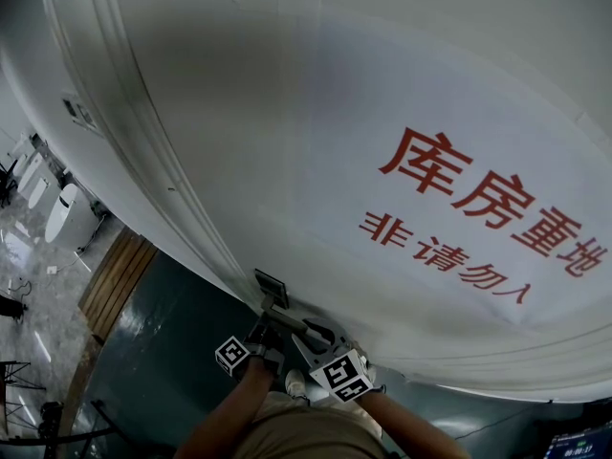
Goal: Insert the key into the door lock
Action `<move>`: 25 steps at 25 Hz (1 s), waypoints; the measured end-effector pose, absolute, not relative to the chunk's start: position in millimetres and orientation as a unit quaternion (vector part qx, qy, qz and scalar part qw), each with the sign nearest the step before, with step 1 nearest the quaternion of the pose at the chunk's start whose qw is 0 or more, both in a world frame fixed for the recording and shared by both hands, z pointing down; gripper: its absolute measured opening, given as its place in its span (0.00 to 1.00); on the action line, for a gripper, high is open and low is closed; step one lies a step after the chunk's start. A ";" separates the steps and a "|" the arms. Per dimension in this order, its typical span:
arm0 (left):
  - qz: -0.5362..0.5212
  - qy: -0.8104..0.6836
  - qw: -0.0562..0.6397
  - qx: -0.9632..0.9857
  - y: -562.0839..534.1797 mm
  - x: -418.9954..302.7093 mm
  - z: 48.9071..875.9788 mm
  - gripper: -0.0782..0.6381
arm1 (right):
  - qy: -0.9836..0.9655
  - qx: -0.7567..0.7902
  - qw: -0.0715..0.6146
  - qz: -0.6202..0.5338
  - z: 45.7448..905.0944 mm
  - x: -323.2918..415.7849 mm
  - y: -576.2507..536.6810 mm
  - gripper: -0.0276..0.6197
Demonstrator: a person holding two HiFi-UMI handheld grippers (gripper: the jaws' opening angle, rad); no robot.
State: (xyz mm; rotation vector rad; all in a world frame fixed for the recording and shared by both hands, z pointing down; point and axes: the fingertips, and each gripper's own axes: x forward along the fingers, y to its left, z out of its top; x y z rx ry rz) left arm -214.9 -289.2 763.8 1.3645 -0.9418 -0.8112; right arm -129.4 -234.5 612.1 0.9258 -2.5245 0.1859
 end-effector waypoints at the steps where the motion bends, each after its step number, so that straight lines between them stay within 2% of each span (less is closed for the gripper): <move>1: -0.350 -0.405 0.605 0.589 -291.0 -213.9 765.0 0.15 | -0.913 0.335 0.222 0.065 611.7 -129.1 -235.3 0.23; 25: -0.346 -0.403 0.601 0.597 -296.2 -211.1 766.3 0.15 | -0.914 0.333 0.222 0.061 609.5 -127.9 -235.5 0.23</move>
